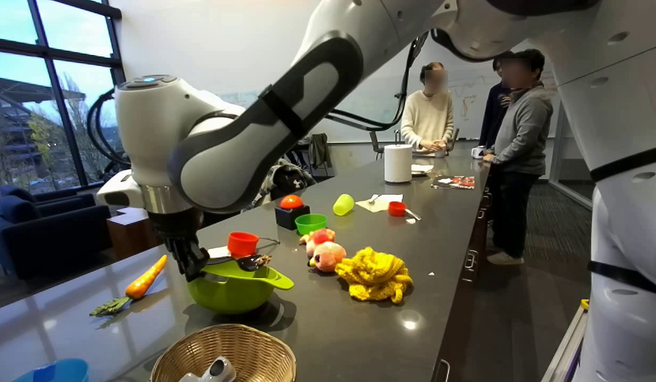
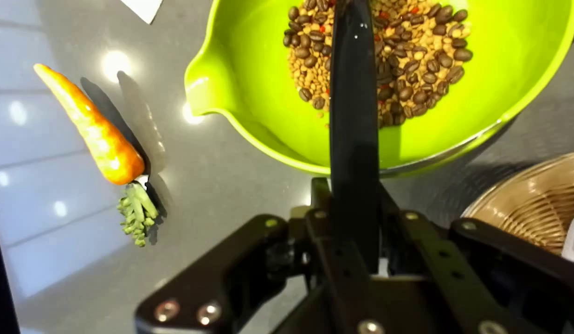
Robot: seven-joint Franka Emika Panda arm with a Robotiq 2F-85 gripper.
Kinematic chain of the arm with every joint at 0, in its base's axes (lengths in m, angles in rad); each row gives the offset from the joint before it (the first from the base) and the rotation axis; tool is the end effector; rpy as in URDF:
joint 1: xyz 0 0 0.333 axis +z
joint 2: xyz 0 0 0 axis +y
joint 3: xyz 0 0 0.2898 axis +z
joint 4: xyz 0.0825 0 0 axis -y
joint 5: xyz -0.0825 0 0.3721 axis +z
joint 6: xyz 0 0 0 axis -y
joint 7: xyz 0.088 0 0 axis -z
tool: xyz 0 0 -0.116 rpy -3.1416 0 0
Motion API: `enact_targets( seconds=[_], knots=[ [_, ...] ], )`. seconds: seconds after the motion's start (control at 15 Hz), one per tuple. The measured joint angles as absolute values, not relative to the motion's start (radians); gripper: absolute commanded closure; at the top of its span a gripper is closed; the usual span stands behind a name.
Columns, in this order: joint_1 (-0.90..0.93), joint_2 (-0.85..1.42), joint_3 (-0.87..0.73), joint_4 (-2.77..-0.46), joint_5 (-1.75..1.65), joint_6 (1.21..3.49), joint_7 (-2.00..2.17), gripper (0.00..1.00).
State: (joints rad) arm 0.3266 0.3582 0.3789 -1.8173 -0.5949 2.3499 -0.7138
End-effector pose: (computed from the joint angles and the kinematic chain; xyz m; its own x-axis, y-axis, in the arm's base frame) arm 0.5053 0.3937 0.3492 -0.1655 0.9785 -0.1234 0.9091 0.1999 0.3655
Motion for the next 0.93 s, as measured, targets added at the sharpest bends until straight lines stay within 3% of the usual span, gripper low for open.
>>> enact_targets(
  seconds=[0.4,0.93],
  knots=[
    [0.431,0.406,0.334,-1.729,-0.692,2.255,-0.659,0.94],
    [0.441,0.466,0.317,-1.659,-0.693,2.22,-0.656,0.94]
  ],
)
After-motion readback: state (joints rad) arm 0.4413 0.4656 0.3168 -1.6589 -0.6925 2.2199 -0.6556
